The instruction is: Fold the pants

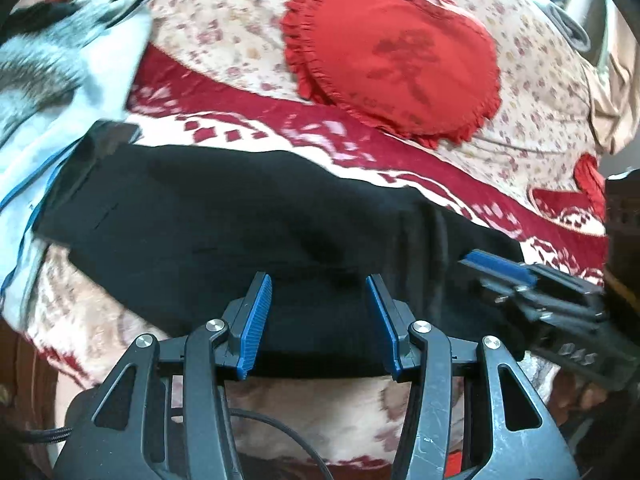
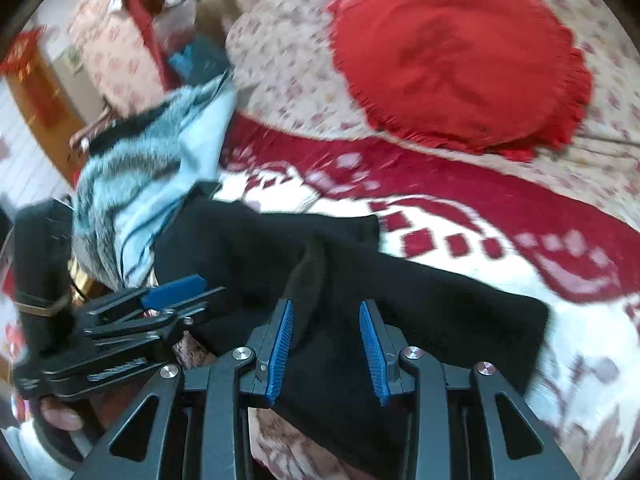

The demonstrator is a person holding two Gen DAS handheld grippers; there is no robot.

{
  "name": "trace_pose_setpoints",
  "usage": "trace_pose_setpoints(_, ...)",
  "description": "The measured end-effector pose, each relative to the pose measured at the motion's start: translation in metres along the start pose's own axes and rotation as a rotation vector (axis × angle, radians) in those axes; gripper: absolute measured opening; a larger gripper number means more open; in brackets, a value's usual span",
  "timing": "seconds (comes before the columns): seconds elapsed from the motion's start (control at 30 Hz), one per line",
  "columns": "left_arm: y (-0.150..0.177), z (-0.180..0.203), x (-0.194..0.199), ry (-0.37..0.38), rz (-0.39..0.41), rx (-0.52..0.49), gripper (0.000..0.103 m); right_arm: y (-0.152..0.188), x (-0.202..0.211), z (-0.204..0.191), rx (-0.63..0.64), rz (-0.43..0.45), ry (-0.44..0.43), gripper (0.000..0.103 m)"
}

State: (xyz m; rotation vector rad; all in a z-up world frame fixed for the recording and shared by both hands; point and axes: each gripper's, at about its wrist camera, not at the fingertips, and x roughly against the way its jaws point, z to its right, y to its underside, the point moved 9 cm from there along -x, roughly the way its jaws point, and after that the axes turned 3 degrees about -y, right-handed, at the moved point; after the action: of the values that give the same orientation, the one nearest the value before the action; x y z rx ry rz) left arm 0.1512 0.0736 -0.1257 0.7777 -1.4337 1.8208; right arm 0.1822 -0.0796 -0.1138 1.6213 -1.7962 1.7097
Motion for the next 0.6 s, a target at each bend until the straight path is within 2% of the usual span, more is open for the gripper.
trace_pose_setpoints(0.17,-0.001,-0.037,0.01,-0.01,0.014,0.102,0.053,0.0,-0.039,-0.021,0.065,-0.061,-0.007,0.034)
trace_pose_setpoints(0.3,-0.002,-0.062,0.019,-0.047,0.037,0.15,0.053,-0.006,-0.039,-0.033,0.12,-0.068,0.019,0.037)
trace_pose_setpoints(0.5,-0.004,-0.087,0.025,-0.05,0.048,0.217,0.053,-0.027,-0.041,-0.059,0.139,-0.048,-0.063,0.037)
trace_pose_setpoints(0.6,-0.002,-0.095,0.025,-0.051,0.048,0.236,0.053,-0.036,-0.054,-0.072,0.16,-0.064,-0.073,0.045)
